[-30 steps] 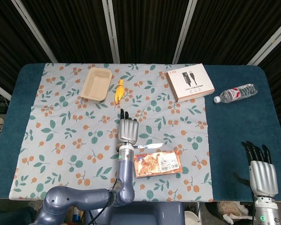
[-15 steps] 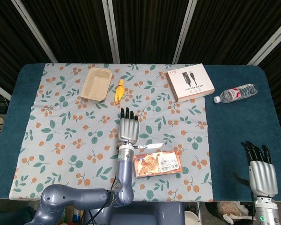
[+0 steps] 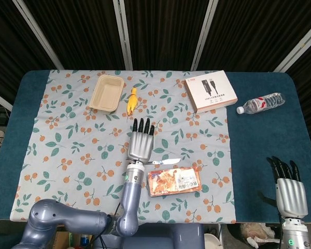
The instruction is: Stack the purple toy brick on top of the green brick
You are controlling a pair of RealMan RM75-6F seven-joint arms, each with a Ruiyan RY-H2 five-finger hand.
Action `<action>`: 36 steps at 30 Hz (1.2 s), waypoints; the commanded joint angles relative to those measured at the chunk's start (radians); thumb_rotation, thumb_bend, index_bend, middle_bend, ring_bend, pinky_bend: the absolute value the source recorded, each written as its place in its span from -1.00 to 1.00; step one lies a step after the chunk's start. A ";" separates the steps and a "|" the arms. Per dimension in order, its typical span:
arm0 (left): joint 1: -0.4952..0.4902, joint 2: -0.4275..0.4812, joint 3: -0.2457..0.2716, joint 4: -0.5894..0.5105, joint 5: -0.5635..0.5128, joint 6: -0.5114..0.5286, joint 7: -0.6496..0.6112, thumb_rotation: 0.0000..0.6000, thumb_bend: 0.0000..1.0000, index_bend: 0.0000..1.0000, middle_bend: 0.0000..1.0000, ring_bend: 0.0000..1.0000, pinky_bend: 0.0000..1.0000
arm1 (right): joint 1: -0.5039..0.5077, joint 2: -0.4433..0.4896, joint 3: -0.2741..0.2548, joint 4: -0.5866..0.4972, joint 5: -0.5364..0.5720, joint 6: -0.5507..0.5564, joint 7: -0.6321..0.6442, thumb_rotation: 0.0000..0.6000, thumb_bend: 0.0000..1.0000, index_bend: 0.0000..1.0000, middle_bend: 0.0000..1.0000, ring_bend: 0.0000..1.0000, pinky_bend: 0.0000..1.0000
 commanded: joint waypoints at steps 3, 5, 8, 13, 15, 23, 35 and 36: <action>0.216 0.316 0.212 -0.498 0.154 0.262 0.010 1.00 -0.28 -0.72 -0.99 -1.00 -1.00 | 0.002 -0.003 -0.007 -0.008 -0.013 -0.002 -0.014 1.00 -0.70 -0.71 -0.71 -0.70 -0.98; 0.286 0.408 0.287 -0.569 0.229 0.319 -0.044 1.00 -0.28 -0.72 -0.97 -1.00 -1.00 | 0.003 -0.006 -0.010 -0.015 -0.020 -0.001 -0.027 1.00 -0.70 -0.71 -0.71 -0.70 -0.98; 0.383 0.516 0.373 -0.615 0.300 0.363 -0.160 1.00 -0.28 -0.72 -0.95 -1.00 -1.00 | 0.005 -0.010 -0.015 -0.026 -0.034 0.000 -0.049 1.00 -0.70 -0.71 -0.71 -0.70 -0.98; 0.555 0.669 0.510 -0.575 0.397 0.388 -0.444 1.00 -0.28 -0.72 -0.94 -1.00 -1.00 | 0.007 -0.019 -0.020 -0.044 -0.046 0.000 -0.083 1.00 -0.70 -0.71 -0.71 -0.70 -0.98; 0.620 0.708 0.540 -0.529 0.421 0.380 -0.577 1.00 -0.28 -0.72 -0.94 -1.00 -1.00 | 0.008 -0.024 -0.021 -0.046 -0.047 -0.002 -0.095 1.00 -0.70 -0.71 -0.71 -0.70 -0.98; 0.789 0.721 0.583 -0.313 0.570 0.421 -0.855 1.00 -0.28 -0.70 -0.88 -1.00 -1.00 | 0.017 -0.035 -0.021 -0.050 -0.051 -0.012 -0.118 1.00 -0.70 -0.71 -0.71 -0.70 -0.98; 0.847 0.698 0.548 -0.216 0.631 0.412 -0.863 1.00 -0.29 -0.66 -0.85 -1.00 -1.00 | 0.025 -0.042 -0.020 -0.062 -0.061 -0.018 -0.140 1.00 -0.70 -0.71 -0.71 -0.70 -0.98; 0.850 0.697 0.544 -0.214 0.630 0.404 -0.869 1.00 -0.29 -0.66 -0.85 -1.00 -1.00 | 0.027 -0.044 -0.019 -0.061 -0.057 -0.022 -0.145 1.00 -0.70 -0.71 -0.71 -0.70 -0.98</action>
